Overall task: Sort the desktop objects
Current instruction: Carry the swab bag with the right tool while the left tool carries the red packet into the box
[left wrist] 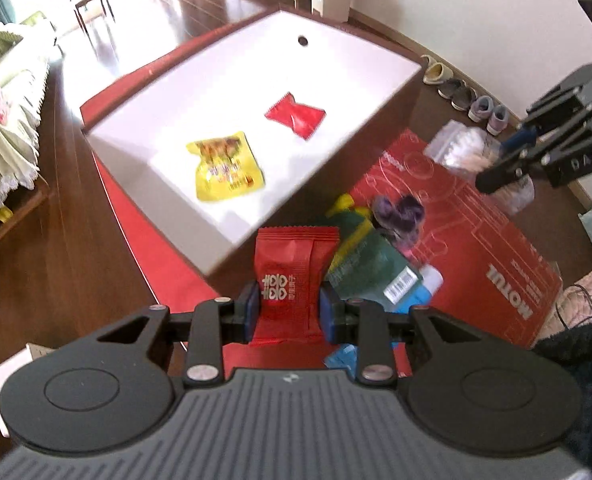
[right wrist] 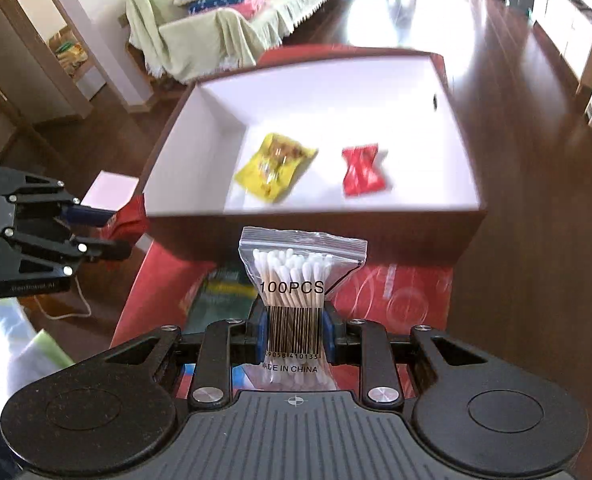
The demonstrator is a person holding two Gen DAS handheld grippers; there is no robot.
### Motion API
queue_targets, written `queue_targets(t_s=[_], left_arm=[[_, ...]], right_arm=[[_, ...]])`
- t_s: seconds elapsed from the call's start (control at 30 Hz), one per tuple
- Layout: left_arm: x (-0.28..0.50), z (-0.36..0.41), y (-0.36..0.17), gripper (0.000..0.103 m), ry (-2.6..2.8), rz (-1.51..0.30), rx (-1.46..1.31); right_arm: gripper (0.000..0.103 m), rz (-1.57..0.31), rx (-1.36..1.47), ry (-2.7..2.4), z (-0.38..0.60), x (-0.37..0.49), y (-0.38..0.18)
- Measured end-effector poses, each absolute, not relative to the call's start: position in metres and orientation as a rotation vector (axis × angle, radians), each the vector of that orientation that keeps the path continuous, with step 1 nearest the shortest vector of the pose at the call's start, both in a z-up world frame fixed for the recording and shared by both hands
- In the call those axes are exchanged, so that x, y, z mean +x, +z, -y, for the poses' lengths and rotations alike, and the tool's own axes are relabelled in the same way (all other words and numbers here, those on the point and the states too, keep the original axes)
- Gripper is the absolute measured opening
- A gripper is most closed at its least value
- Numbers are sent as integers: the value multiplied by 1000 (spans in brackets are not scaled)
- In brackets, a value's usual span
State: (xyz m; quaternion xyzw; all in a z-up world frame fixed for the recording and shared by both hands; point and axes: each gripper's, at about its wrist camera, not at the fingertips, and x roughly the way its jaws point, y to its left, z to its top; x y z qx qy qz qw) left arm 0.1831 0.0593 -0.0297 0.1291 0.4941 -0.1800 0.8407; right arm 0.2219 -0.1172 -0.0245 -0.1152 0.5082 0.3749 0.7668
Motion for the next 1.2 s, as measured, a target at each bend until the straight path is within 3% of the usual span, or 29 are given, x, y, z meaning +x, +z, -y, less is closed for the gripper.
queue_targets(t_s=[0.57,1.2], left_arm=[[239,-52,-9,26,-365,-964,295],[299,-48,-31,26,-399,-970,247]], right_arm=[[25,-1038,-250,818,88,269,-16],[25,-1074,-216,710,60,326,-51]])
